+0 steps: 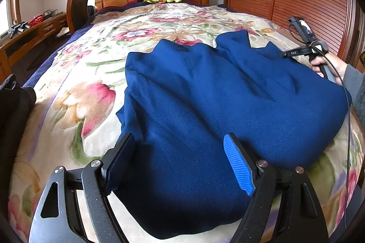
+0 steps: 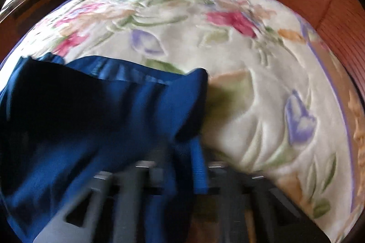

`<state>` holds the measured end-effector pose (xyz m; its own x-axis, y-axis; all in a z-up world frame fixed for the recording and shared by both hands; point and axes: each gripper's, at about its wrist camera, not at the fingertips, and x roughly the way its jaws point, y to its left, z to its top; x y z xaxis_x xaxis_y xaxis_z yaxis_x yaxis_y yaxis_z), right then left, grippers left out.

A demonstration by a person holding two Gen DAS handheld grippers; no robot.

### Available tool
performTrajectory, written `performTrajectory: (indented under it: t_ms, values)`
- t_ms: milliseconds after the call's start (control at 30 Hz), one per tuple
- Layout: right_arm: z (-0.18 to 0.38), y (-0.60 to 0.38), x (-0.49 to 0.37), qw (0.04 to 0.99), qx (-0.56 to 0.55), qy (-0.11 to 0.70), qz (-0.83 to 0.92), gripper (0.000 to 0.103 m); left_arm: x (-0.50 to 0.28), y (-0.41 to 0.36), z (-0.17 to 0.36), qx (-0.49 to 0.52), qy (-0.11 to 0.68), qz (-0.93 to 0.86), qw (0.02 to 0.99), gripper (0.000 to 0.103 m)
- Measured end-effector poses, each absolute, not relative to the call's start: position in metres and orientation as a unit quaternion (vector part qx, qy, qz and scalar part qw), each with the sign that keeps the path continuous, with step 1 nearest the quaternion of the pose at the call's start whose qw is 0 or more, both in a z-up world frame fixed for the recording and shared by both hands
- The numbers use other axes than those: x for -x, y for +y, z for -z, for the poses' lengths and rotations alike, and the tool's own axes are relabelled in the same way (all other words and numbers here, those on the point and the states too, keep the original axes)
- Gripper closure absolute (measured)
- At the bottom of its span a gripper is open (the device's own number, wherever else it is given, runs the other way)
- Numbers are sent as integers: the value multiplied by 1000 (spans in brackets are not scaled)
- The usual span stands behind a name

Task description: Fold large clothes

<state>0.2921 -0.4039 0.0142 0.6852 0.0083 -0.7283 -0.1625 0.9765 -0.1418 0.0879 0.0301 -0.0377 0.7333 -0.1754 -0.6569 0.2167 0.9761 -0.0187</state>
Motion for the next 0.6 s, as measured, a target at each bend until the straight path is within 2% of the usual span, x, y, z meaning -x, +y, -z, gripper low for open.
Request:
performTrajectory:
  t_ms: [167, 400, 600]
  values:
    - [-43, -420, -275, 936, 104, 336, -10, 101, -88, 30, 38, -29, 351, 105, 930, 22]
    - [-9, -433, -282, 900, 150, 403, 67, 101, -88, 30, 40, -31, 351, 105, 930, 22]
    - [-11, -432, -280, 899, 153, 404, 76, 101, -88, 31, 40, -31, 350, 105, 930, 22]
